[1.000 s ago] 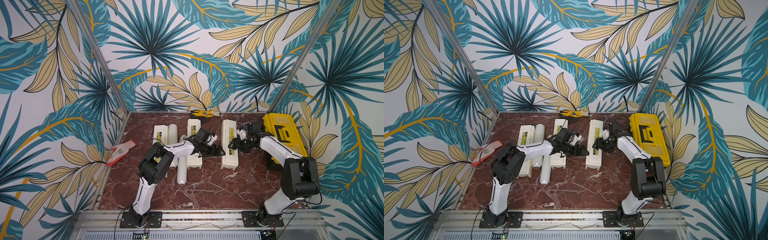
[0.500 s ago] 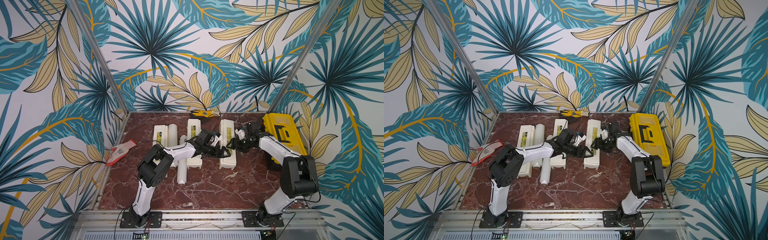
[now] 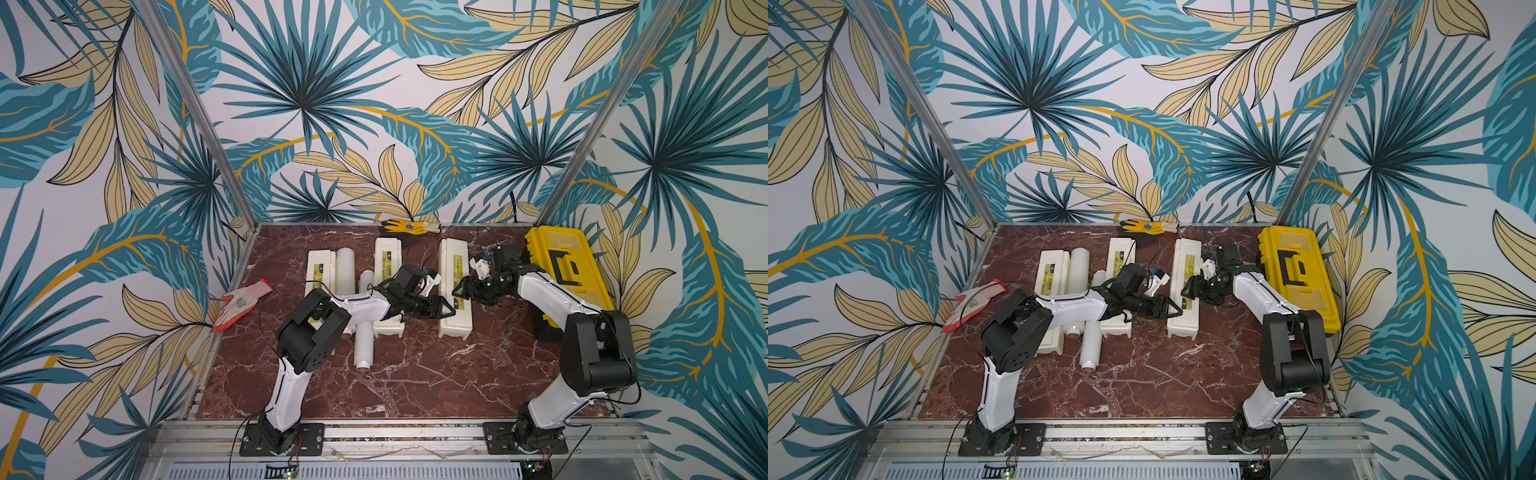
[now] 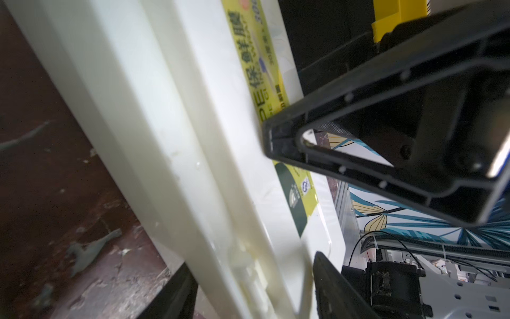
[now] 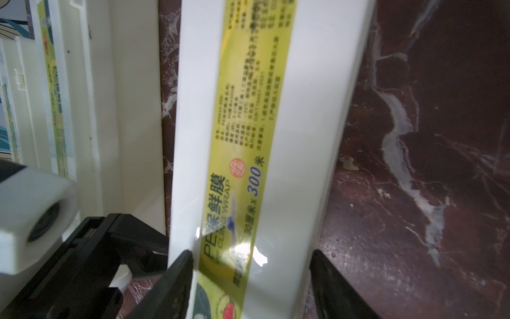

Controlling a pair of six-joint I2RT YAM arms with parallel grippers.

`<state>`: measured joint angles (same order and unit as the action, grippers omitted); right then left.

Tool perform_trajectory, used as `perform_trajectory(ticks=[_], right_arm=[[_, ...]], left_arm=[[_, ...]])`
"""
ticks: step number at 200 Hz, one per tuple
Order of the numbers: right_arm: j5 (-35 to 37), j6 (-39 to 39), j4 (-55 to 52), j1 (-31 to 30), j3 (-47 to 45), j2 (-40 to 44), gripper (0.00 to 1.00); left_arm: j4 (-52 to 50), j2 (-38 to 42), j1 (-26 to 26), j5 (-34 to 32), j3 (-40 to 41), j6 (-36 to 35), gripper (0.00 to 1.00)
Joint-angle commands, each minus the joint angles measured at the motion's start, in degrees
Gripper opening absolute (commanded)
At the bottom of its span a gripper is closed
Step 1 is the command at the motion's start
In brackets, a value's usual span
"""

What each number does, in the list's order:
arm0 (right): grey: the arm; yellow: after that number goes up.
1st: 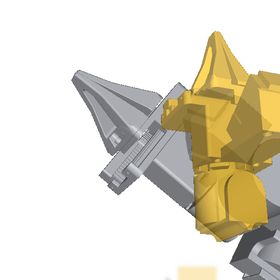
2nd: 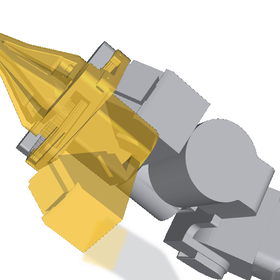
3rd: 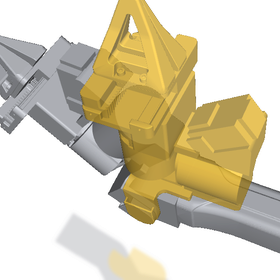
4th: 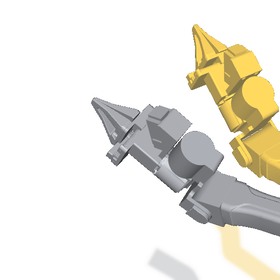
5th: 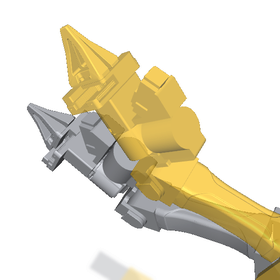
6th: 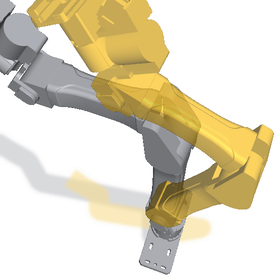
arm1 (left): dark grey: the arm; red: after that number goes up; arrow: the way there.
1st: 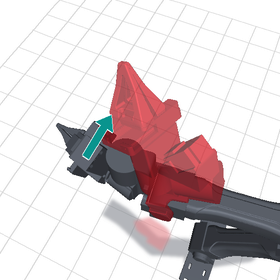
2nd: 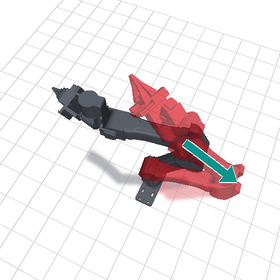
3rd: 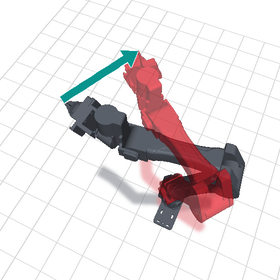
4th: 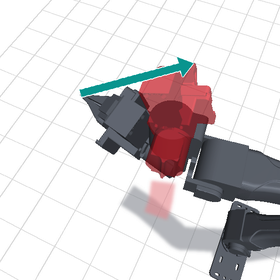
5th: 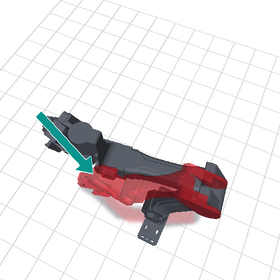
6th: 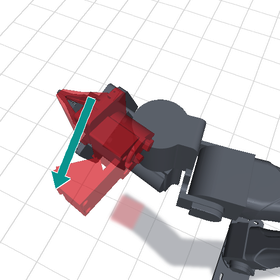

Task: Put plastic wrap rolls into dispensers
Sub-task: Close the lid on the plastic wrap cutting box.

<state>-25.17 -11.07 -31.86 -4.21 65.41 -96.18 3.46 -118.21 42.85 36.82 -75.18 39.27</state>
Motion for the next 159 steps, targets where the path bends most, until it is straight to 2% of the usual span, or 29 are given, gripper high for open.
perform_trajectory(ticks=[1, 13, 38, 46, 56, 81, 142, 159], right_arm=[[3.3, 2.3, -8.7, -1.9, -4.6, -5.6, 0.67], [2.8, 2.1, -8.5, -2.0, -4.6, -5.6, 0.68], [1.9, 2.0, -8.2, -1.9, -4.8, -5.3, 0.69], [1.8, 2.1, -8.3, -1.9, -4.8, -5.5, 0.69], [1.7, 2.4, -8.6, -1.9, -4.8, -5.7, 0.69], [1.1, 3.6, -8.9, -1.9, -5.3, -5.8, 0.68], [2.0, 4.4, -10.4, -1.9, -6.4, -5.2, 0.67], [1.7, 4.2, -11.4, -1.9, -6.3, -4.7, 0.67]], left_arm=[[-10.9, -5.3, 0.9, -7.3, 5.4, -1.4, 0.56], [-10.9, -5.5, 0.9, -7.4, 6.0, -1.2, 0.52], [-10.8, -5.5, 1.0, -7.6, 7.1, -0.9, 0.54], [-10.9, -5.3, 1.0, -7.2, 7.2, -1.0, 0.6], [-11.1, -5.0, 1.1, -7.1, 7.1, -1.2, 0.73], [-11.6, -4.5, 1.2, -5.8, 6.4, -1.3, 0.83], [-13.9, -5.7, 2.6, -4.8, 5.2, -2.0, 0.73], [-15.2, -5.9, 3.0, -6.0, 5.8, -2.3, 0.65]])
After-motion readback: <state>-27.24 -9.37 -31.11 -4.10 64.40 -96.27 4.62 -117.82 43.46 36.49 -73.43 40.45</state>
